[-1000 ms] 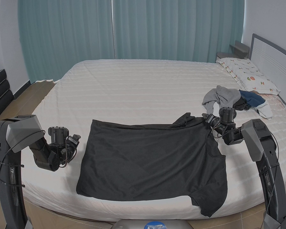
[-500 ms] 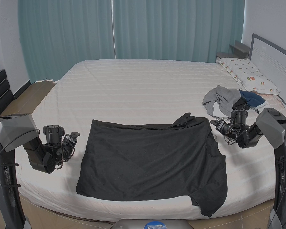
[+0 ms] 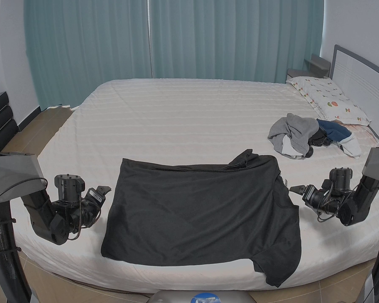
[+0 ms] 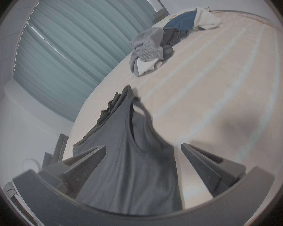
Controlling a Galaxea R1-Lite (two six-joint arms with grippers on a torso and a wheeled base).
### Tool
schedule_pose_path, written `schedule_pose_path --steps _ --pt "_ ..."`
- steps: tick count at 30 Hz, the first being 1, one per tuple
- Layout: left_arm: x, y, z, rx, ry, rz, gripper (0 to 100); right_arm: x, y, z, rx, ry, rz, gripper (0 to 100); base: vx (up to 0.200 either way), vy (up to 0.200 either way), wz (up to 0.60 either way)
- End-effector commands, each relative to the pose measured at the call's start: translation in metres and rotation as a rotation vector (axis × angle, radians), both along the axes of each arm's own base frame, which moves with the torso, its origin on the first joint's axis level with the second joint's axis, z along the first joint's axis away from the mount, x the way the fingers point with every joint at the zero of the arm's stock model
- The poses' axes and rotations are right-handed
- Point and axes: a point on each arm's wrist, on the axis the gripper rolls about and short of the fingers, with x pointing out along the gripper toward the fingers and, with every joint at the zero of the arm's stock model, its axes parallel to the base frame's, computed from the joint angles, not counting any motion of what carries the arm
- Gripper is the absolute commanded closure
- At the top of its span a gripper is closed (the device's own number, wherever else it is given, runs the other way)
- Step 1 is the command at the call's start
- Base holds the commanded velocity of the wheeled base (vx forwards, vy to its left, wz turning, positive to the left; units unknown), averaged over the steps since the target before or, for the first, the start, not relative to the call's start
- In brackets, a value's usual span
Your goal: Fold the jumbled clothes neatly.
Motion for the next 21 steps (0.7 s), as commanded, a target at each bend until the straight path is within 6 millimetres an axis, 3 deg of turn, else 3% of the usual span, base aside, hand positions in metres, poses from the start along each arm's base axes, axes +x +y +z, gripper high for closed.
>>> schedule_pose_path --steps 1,9,19,21 --pt "-0.070 -0.018 -0.003 0.000 0.088 -0.099 0 -0.083 0.003 0.000 0.108 0.041 0.084 0 0.000 0.000 0.00" --pt "-0.088 -0.017 -0.005 0.003 0.103 -0.110 0 -0.092 0.003 -0.004 0.138 0.055 0.068 0 -0.200 0.000 0.00" --pt "-0.093 -0.021 -0.008 0.000 0.131 -0.140 0 -0.092 0.004 -0.014 0.142 0.092 0.069 0 -0.200 0.000 0.00" --pt "-0.092 -0.021 -0.011 0.002 0.138 -0.140 0 -0.092 0.004 -0.017 0.142 0.103 0.070 0 0.000 0.000 0.00"
